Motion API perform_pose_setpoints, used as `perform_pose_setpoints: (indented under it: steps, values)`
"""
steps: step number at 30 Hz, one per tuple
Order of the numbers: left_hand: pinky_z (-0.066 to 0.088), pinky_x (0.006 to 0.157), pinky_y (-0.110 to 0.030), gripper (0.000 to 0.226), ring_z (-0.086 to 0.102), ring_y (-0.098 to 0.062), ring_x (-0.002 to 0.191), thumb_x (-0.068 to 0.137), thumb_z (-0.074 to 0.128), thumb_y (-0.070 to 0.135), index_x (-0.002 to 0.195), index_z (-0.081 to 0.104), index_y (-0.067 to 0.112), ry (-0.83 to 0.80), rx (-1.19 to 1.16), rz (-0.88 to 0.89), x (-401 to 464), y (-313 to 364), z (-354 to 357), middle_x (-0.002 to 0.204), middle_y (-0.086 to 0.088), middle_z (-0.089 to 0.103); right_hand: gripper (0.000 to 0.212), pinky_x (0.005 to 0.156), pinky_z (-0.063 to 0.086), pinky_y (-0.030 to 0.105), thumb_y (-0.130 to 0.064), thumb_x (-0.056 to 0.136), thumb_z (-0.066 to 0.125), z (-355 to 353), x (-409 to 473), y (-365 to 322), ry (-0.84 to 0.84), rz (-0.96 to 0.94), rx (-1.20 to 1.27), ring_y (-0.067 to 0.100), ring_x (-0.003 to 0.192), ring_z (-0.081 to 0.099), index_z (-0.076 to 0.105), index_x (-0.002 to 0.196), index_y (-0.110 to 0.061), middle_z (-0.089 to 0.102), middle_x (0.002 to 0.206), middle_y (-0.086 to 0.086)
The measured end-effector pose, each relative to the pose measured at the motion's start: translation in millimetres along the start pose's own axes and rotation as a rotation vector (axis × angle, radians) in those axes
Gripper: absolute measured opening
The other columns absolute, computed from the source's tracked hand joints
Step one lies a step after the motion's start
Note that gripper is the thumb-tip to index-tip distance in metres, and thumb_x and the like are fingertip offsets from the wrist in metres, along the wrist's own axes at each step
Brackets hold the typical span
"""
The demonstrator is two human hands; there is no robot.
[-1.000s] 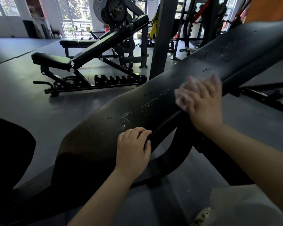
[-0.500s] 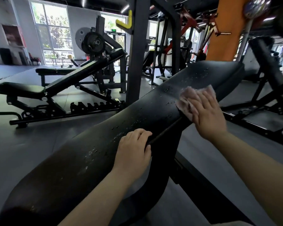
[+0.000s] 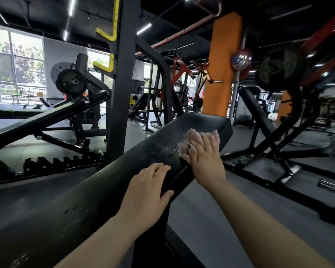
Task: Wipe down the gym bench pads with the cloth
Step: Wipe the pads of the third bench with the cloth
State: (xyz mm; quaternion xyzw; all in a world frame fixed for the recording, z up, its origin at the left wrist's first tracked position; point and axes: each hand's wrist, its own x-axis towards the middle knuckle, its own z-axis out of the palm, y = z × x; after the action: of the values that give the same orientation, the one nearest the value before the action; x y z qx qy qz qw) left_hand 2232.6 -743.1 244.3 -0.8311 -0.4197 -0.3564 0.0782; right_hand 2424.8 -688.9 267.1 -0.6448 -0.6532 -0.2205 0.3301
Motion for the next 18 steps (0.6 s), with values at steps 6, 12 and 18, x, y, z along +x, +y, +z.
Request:
perform_pose_setpoints:
  steps: [6,12,18]
  values:
    - [0.027,0.103,-0.022,0.057,0.034,-0.009,0.127,0.090,0.053,0.044,0.139,0.028,0.032,0.005,-0.011,0.054,53,11,5,0.144,0.014,0.029,0.088,0.117,-0.013,0.041,-0.076,0.079,-0.002,-3,-18,-11,-0.108,0.057,0.082,0.018,0.129,-0.044,-0.026,0.141,-0.018,-0.032,0.152,0.008]
    - [0.025,0.108,-0.028,0.066,0.029,-0.013,0.133,0.089,0.053,0.048,0.144,0.022,0.031,-0.083,0.033,0.091,95,19,14,0.149,0.011,0.024,0.060,0.115,-0.010,0.052,-0.043,0.101,0.013,-5,79,47,-0.144,0.261,-0.046,0.043,0.141,-0.014,0.014,0.152,-0.012,-0.009,0.155,0.023]
    - [0.026,0.107,-0.032,0.061,0.029,-0.016,0.134,0.089,0.049,0.053,0.144,0.026,0.039,-0.161,0.070,0.107,117,17,21,0.151,0.012,0.026,0.064,0.116,-0.009,0.052,-0.040,0.100,0.034,-22,67,45,-0.154,0.235,0.226,0.033,0.140,-0.027,0.002,0.153,-0.023,-0.024,0.154,0.012]
